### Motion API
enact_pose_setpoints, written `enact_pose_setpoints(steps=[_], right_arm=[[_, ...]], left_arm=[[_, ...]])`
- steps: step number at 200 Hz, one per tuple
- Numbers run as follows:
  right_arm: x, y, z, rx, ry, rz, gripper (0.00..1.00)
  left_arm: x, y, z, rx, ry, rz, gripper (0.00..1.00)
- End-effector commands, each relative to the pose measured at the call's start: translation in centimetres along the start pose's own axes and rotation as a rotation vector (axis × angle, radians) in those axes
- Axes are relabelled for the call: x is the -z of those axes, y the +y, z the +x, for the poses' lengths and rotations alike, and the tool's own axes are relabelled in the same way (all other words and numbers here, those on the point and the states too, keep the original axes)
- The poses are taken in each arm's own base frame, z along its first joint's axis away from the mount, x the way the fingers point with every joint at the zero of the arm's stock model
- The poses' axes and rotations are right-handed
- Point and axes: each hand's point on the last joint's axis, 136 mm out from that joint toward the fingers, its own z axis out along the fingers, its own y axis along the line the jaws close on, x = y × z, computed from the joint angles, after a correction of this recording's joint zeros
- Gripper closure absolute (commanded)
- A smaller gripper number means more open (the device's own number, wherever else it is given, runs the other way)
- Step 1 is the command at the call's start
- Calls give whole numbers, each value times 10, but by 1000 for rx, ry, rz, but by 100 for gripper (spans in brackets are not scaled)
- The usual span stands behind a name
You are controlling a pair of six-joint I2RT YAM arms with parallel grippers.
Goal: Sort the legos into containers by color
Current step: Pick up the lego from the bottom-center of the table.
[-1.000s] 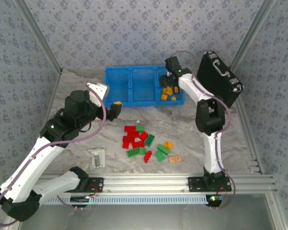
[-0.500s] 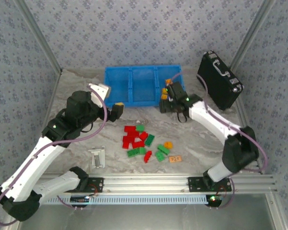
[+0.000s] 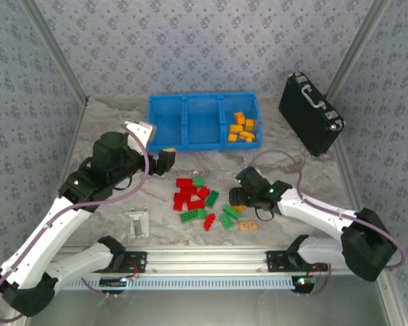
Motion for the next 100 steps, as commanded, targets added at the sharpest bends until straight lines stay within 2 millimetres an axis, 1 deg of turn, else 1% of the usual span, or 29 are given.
enact_pose_setpoints(steps=[1,51,82,100], right_arm=[[-6,0,8,-44,-13,-9,21],[-20,-16,29,-59,21,31,23],[-29,-15,35,-59,39,21,27],[-35,-12,34,-53,42,14,33]], left_arm=[[10,-6,-7,29,-39,33,0],[15,-6,-6,58,-43,37,0],[17,-5,-3,65,-34,33,0],[16,-4,-1,71,-29,30,0]])
